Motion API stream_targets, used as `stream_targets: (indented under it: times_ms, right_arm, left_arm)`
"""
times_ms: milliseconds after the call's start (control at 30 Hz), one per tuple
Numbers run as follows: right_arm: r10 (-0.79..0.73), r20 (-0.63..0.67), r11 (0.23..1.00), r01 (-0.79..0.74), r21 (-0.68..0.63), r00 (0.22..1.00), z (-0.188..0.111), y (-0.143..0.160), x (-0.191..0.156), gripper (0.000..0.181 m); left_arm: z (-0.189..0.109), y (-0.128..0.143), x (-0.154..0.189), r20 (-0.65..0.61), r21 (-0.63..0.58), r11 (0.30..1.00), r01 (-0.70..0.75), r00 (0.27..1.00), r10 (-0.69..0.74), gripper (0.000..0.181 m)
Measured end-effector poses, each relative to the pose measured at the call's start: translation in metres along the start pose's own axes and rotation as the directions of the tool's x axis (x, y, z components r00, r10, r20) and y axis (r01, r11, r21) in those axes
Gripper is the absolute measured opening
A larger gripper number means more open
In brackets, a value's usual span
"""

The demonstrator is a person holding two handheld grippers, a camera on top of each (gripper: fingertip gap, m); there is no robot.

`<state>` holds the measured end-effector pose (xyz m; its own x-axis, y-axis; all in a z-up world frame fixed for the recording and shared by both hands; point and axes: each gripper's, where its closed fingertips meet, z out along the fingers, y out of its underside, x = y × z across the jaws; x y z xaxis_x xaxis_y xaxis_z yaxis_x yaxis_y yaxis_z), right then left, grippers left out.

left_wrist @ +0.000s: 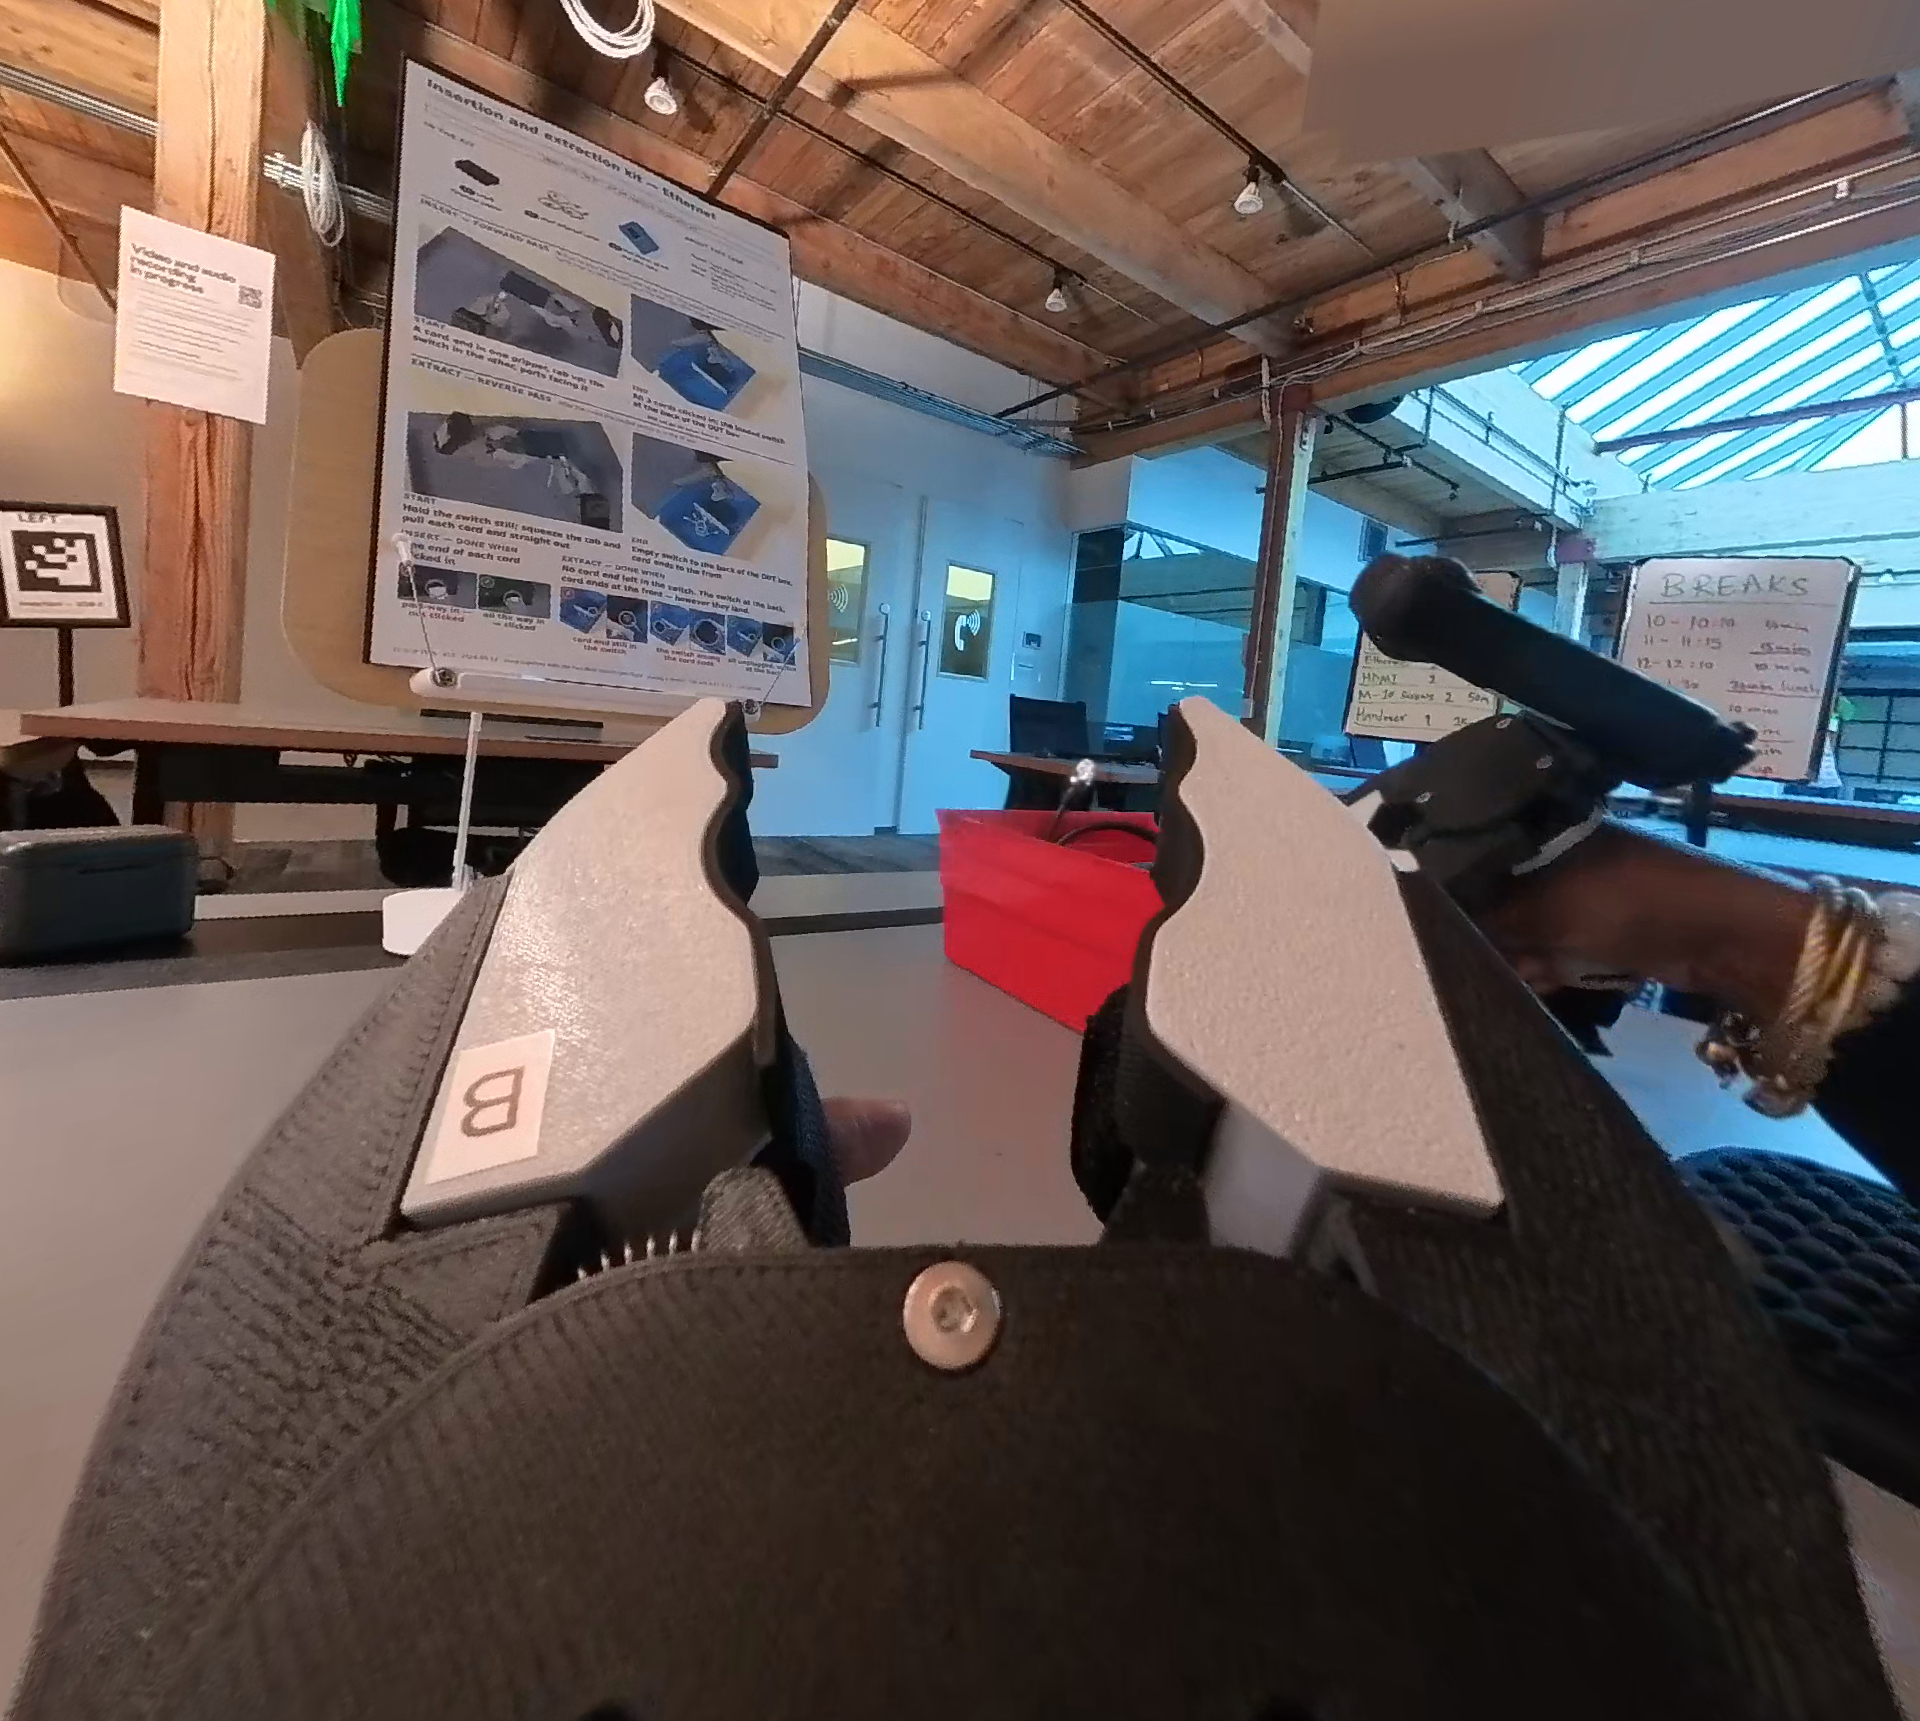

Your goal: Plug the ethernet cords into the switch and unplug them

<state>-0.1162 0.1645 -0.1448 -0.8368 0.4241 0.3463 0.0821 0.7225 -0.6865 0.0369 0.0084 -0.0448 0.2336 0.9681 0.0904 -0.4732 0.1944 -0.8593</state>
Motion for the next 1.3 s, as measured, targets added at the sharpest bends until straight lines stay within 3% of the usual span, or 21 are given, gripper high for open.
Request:
stream_targets:
  times_ms: [300, 433, 633, 967, 1067, 1167, 1233, 1300]
  right_arm:
    - [-0.056, -0.015, 0.987, 0.058, 0.147, 0.998, 0.011, -0.055, -0.085, 0.028]
    - [-0.072, 0.002, 0.973, 0.070, 0.219, 0.997, 0.017, -0.075, -0.112, 0.028]
    - [-0.092, 0.082, 0.948, 0.062, 0.313, 0.992, 0.024, -0.101, -0.146, 0.028]
    - [-0.190, 0.248, 0.889, 0.059, 0.454, 0.950, 0.046, -0.160, -0.218, 0.032]
    - [-0.270, 0.380, 0.828, 0.012, 0.561, 0.885, 0.042, -0.175, -0.248, 0.041]
    - [-0.229, 0.542, 0.710, -0.242, 0.662, 0.809, 0.012, -0.193, -0.251, 0.048]
    - [-0.118, 0.623, 0.536, -0.478, 0.696, 0.773, -0.015, -0.208, -0.226, 0.072]
    - [-0.006, 0.711, 0.293, -0.679, 0.673, 0.703, -0.042, -0.213, -0.188, 0.088]
  left_arm:
    - [-0.001, -0.004, -0.002, 0.014, 0.019, 1.000, -0.006, 1.000, 0.006, 0.074]
    - [-0.009, -0.026, -0.011, 0.089, 0.119, 0.991, -0.065, 0.995, 0.055, 0.068]
    - [-0.027, -0.061, -0.017, 0.131, 0.301, 0.952, -0.055, 0.991, 0.016, 0.059]
    - [-0.038, -0.078, -0.013, 0.137, 0.374, 0.922, -0.098, 0.989, 0.049, 0.053]
    - [-0.041, -0.083, -0.012, 0.138, 0.386, 0.917, -0.103, 0.989, 0.053, 0.051]
    - [-0.046, -0.093, -0.010, 0.132, 0.426, 0.899, -0.103, 0.990, 0.051, 0.050]
    - [-0.049, -0.099, -0.008, 0.128, 0.442, 0.891, -0.102, 0.990, 0.050, 0.049]
    - [-0.051, -0.108, -0.007, 0.128, 0.456, 0.884, -0.106, 0.990, 0.053, 0.049]
